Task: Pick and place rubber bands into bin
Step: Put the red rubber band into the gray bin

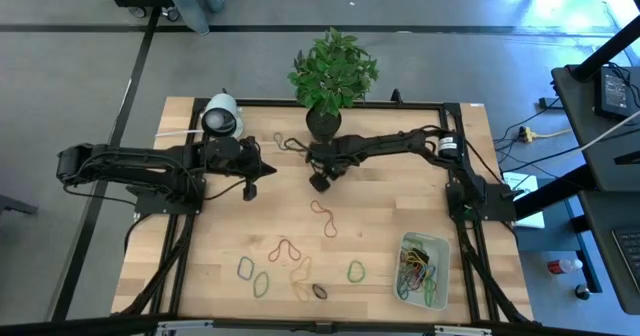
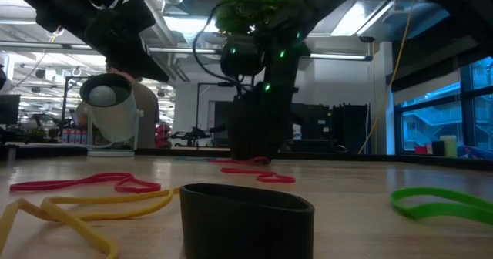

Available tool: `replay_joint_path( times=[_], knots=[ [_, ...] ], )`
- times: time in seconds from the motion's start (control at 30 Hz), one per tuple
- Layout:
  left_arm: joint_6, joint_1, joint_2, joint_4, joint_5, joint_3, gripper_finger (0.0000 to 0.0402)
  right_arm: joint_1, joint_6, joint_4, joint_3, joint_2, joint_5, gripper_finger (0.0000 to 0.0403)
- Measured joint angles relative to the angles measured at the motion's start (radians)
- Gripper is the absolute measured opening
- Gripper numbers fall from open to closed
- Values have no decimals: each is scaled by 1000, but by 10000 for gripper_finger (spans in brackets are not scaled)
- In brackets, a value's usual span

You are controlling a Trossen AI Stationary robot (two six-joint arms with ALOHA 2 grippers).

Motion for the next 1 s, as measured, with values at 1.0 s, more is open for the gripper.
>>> replay_joint_path(
  times=[1.0],
  knots=[
    [-45, -5, 0, 84, 0, 0, 2, 718, 692, -483, 4, -713, 108, 0]
  ],
)
